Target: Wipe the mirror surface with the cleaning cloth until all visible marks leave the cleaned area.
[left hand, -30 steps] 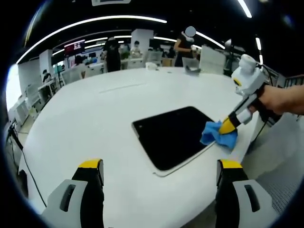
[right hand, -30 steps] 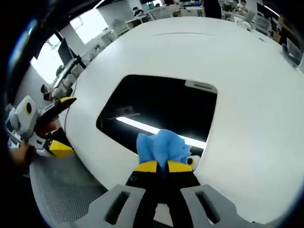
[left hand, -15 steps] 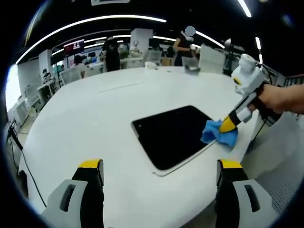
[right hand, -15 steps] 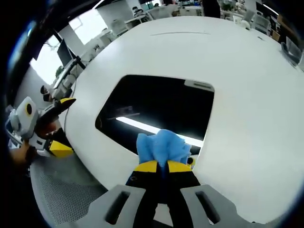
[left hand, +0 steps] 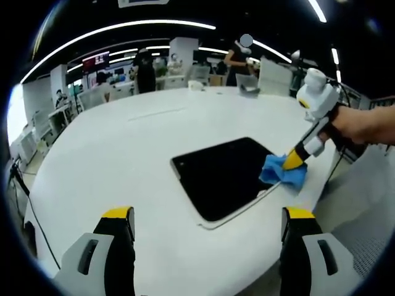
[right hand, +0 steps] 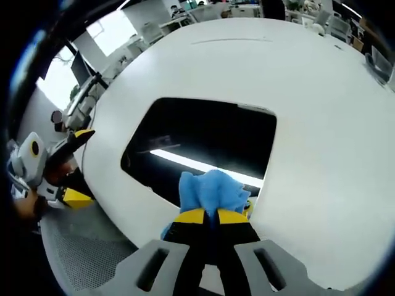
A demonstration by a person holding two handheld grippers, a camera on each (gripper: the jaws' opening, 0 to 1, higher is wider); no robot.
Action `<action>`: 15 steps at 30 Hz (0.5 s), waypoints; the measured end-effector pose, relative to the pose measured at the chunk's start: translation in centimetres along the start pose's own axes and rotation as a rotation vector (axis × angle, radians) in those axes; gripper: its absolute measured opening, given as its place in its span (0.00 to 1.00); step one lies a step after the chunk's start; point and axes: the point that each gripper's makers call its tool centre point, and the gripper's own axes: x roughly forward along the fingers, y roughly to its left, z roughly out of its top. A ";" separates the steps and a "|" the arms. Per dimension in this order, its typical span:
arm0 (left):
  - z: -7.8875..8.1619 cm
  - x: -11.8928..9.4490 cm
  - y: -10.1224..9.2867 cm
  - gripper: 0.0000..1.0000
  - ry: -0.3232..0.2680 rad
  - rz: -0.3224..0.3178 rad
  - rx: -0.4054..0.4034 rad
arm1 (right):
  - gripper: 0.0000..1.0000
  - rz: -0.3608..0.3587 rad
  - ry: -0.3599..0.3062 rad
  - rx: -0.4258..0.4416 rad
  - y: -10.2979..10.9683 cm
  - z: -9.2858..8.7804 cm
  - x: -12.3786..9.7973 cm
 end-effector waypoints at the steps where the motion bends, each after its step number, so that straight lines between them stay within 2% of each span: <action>1: 0.0 0.0 0.0 0.99 0.000 0.000 0.002 | 0.00 -0.001 0.001 0.000 -0.1 0.1 0.0; 15: 0.0 -0.1 0.2 0.99 -0.002 0.008 0.004 | 0.00 -0.003 0.004 0.013 -0.7 1.1 0.3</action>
